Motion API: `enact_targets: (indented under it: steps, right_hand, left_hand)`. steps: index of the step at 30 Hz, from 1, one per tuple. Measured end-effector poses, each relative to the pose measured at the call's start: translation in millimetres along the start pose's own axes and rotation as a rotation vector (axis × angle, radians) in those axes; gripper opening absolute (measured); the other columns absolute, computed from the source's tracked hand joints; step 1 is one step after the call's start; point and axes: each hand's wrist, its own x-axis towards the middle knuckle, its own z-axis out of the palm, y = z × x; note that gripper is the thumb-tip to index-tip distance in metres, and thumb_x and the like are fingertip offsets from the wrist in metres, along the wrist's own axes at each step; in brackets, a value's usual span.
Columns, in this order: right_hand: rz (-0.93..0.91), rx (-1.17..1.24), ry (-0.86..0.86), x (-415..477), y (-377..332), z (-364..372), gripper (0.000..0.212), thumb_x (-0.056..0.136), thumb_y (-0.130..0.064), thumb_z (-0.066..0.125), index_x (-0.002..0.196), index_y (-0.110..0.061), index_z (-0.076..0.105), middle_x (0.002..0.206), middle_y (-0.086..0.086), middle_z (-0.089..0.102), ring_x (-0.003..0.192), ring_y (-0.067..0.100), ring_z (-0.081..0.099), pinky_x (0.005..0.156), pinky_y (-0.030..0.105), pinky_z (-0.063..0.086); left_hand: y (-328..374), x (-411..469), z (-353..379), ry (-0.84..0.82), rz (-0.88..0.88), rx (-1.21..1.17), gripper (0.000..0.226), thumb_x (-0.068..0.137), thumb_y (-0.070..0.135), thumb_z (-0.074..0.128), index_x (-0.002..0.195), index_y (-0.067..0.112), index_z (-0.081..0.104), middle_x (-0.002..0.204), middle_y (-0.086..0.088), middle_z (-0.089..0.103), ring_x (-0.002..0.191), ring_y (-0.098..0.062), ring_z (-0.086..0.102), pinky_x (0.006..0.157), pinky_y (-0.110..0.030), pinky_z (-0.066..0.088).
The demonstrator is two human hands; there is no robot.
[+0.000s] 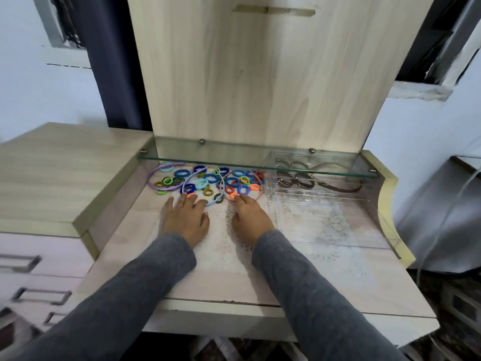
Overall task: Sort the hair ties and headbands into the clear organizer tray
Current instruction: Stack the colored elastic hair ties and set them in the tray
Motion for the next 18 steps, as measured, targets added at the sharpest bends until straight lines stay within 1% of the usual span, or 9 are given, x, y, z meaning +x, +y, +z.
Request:
enact_targets:
  steps: [4, 7, 10, 13, 18]
  right_hand:
    - [0.000, -0.046, 0.052, -1.4, -4.8, 7.2, 0.054, 0.094, -0.009, 0.039, 0.147, -0.005, 0.028, 0.147, 0.015, 0.036, 0.133, 0.029, 0.035, 0.110, 0.036, 0.032]
    - [-0.017, -0.079, 0.100, -4.6, -5.6, 10.5, 0.051, 0.093, -0.009, 0.041, 0.143, -0.004, 0.034, 0.138, 0.015, 0.044, 0.124, 0.030, 0.041, 0.104, 0.036, 0.036]
    - [-0.044, -0.122, 0.139, -8.8, -4.5, 11.2, 0.046, 0.091, -0.008, 0.041, 0.137, -0.005, 0.041, 0.131, 0.013, 0.048, 0.119, 0.029, 0.044, 0.100, 0.037, 0.038]
    - [-0.054, -0.159, 0.158, -11.9, -2.2, 9.1, 0.038, 0.090, -0.006, 0.042, 0.127, -0.004, 0.050, 0.124, 0.012, 0.052, 0.115, 0.028, 0.045, 0.096, 0.036, 0.038]
    - [-0.063, -0.169, 0.150, -13.5, 2.1, 4.1, 0.027, 0.093, -0.006, 0.043, 0.115, -0.005, 0.057, 0.115, 0.011, 0.057, 0.107, 0.027, 0.049, 0.090, 0.036, 0.042]
  left_hand:
    - [-11.0, -8.1, 0.7, 0.051, 0.023, -0.042, 0.043, 0.097, 0.036, 0.034, 0.140, 0.031, 0.042, 0.150, 0.003, 0.038, 0.141, -0.015, 0.028, 0.116, -0.045, 0.014]
    - [-16.4, -13.8, -1.9, 0.074, 0.049, -0.052, 0.040, 0.096, 0.033, 0.037, 0.135, 0.031, 0.047, 0.142, 0.006, 0.046, 0.134, -0.013, 0.037, 0.115, -0.044, 0.016]
    - [-20.8, -17.5, -4.8, 0.072, 0.068, -0.079, 0.036, 0.096, 0.031, 0.039, 0.130, 0.032, 0.050, 0.134, 0.009, 0.051, 0.128, -0.011, 0.043, 0.115, -0.043, 0.016]
    - [-24.4, -19.5, -7.6, 0.055, 0.077, -0.108, 0.028, 0.096, 0.031, 0.041, 0.121, 0.034, 0.053, 0.127, 0.012, 0.055, 0.120, -0.009, 0.049, 0.114, -0.042, 0.017]
    - [-27.5, -21.2, -12.1, 0.048, 0.110, -0.110, 0.021, 0.098, 0.032, 0.042, 0.114, 0.033, 0.055, 0.123, 0.011, 0.054, 0.115, -0.011, 0.050, 0.112, -0.038, 0.024]
